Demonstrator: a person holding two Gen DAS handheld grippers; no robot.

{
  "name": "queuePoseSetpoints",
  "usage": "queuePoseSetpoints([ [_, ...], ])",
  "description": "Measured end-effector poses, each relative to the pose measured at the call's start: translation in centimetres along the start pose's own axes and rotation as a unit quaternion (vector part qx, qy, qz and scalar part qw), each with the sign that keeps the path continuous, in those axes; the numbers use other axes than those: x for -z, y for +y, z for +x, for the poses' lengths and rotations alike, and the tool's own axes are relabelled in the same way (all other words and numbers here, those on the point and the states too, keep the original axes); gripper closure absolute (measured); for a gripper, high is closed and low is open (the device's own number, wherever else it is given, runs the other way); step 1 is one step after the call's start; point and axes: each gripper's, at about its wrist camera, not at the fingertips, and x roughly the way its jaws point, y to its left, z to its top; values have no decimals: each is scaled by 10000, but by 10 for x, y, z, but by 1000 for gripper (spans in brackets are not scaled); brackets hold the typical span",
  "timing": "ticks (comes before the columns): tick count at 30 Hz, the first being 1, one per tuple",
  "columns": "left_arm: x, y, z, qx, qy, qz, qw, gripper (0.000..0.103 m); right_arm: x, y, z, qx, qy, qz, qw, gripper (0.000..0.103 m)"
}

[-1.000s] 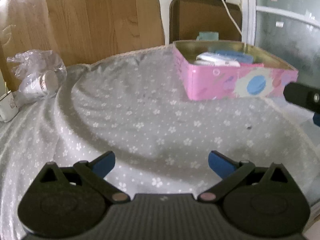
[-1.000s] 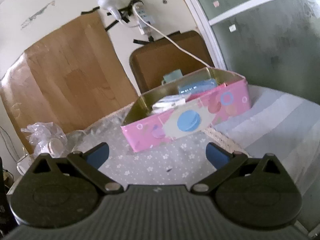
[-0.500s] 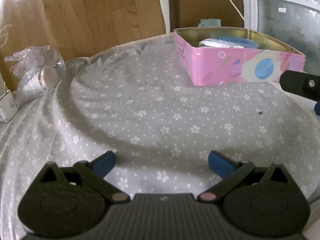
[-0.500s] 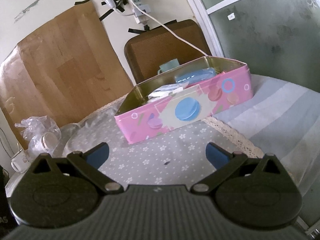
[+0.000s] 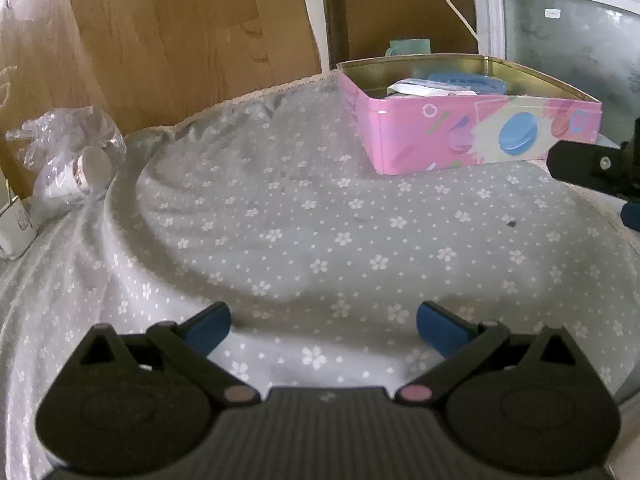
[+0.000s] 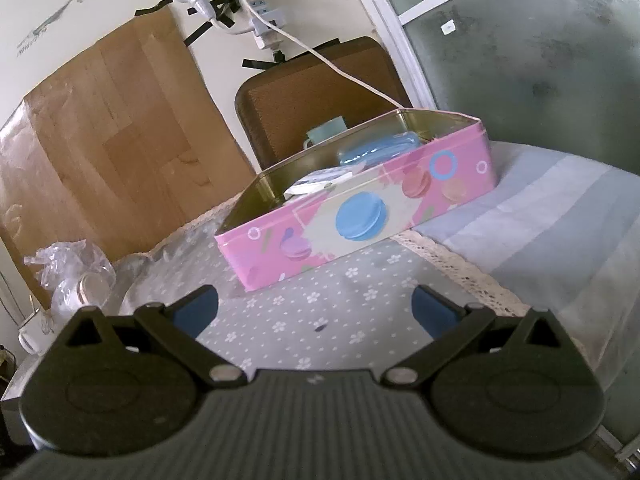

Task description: Organize soft objects

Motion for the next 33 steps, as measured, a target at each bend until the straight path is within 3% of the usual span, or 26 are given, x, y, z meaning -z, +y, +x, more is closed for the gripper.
queuePoseSetpoints([
  [33,-2,-11,-10,239,157,171,9994,0,-3,-5,-5,-65,-39,36,10000,0],
])
